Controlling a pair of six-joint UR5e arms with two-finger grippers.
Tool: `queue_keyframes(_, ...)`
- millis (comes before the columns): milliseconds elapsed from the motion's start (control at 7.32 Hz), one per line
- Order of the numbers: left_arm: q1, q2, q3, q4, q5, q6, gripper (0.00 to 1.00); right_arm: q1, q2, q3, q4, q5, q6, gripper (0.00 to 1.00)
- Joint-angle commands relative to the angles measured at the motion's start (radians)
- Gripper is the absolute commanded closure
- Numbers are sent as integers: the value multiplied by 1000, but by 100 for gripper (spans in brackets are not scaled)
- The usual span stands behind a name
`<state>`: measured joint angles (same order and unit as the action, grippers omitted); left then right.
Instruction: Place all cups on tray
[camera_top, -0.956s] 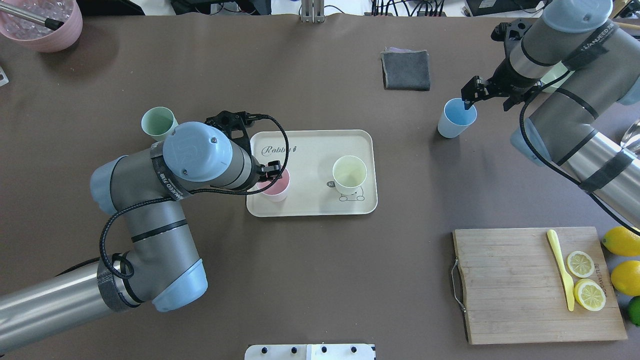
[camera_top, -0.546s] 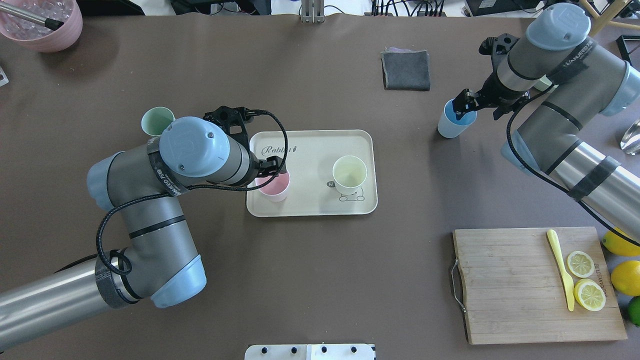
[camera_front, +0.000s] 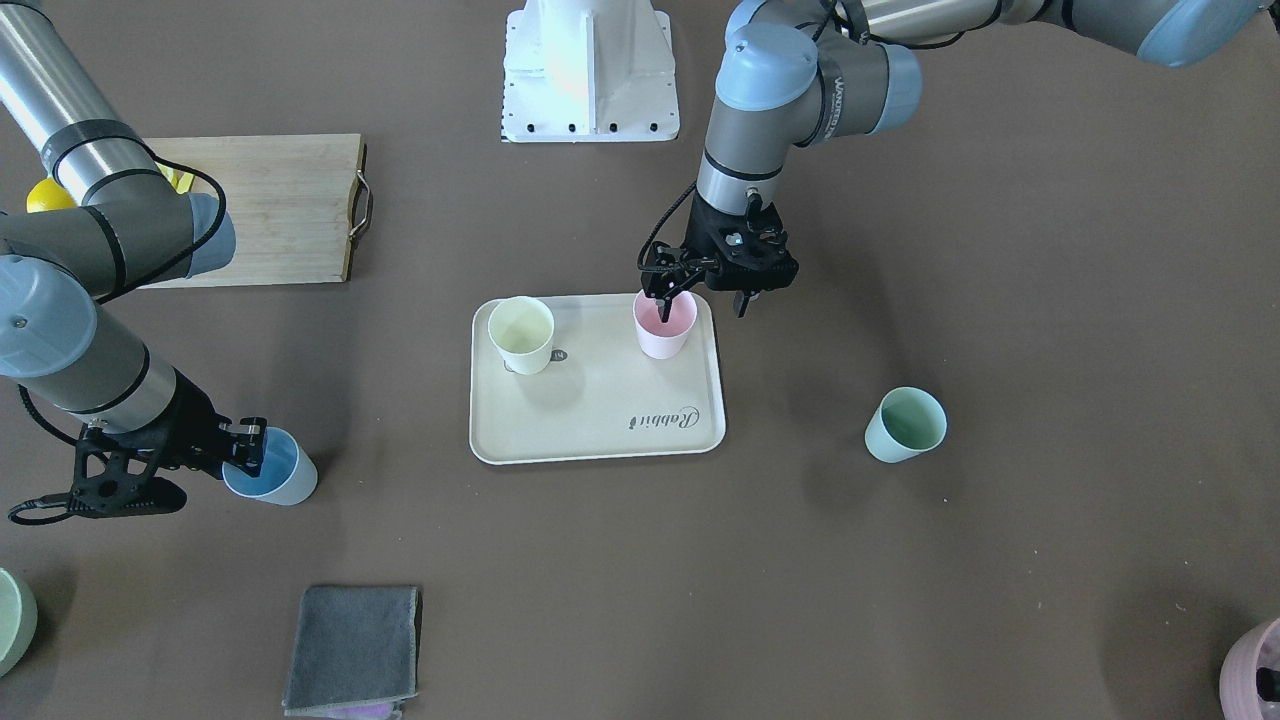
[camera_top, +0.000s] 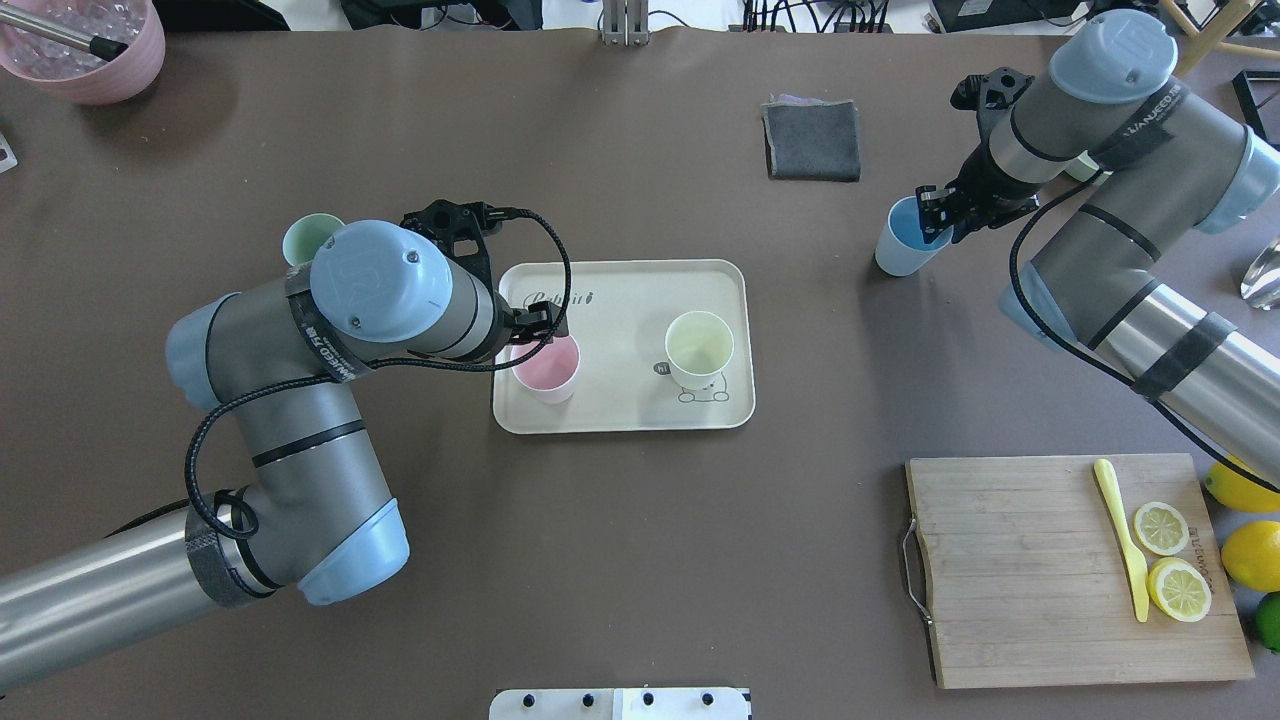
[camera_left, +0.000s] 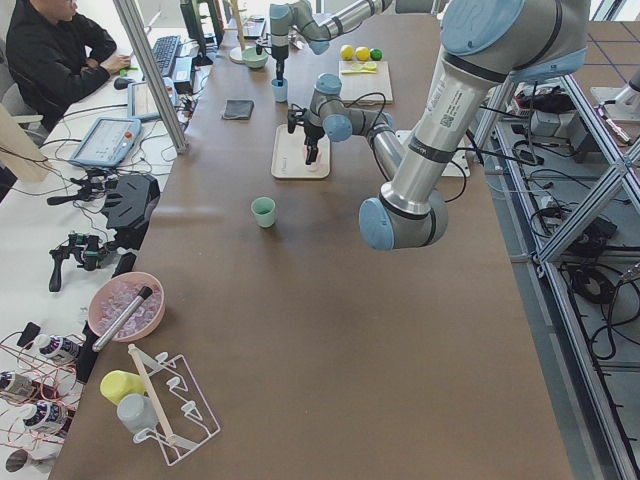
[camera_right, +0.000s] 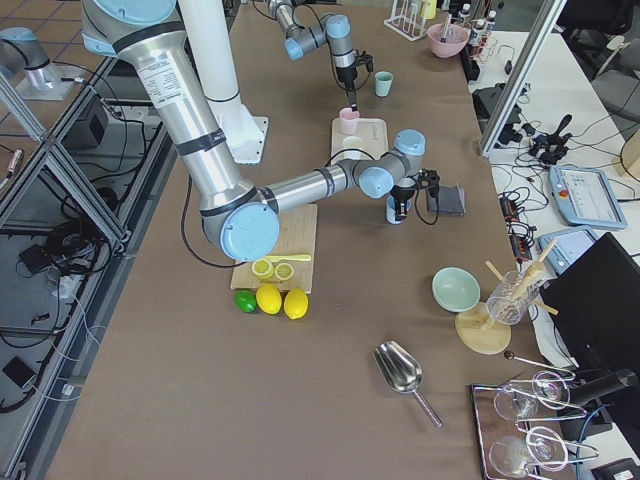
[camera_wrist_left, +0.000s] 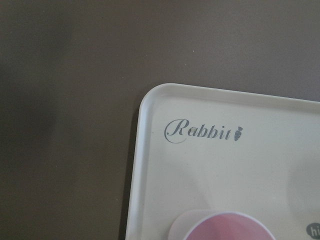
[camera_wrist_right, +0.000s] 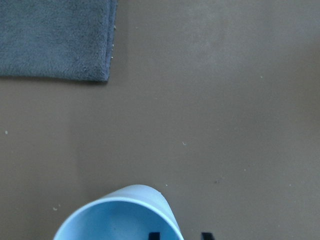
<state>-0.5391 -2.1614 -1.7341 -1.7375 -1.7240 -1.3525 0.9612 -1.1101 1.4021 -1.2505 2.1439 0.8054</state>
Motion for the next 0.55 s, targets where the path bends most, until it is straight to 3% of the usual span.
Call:
queue_keyframes(0, -4, 0, -1, -1, 0, 3, 3, 2, 18, 3, -1, -4, 1, 100)
queue_keyframes(410, -68, 6, -12, 1, -43, 106, 3, 17, 84, 46, -18, 33, 14, 100)
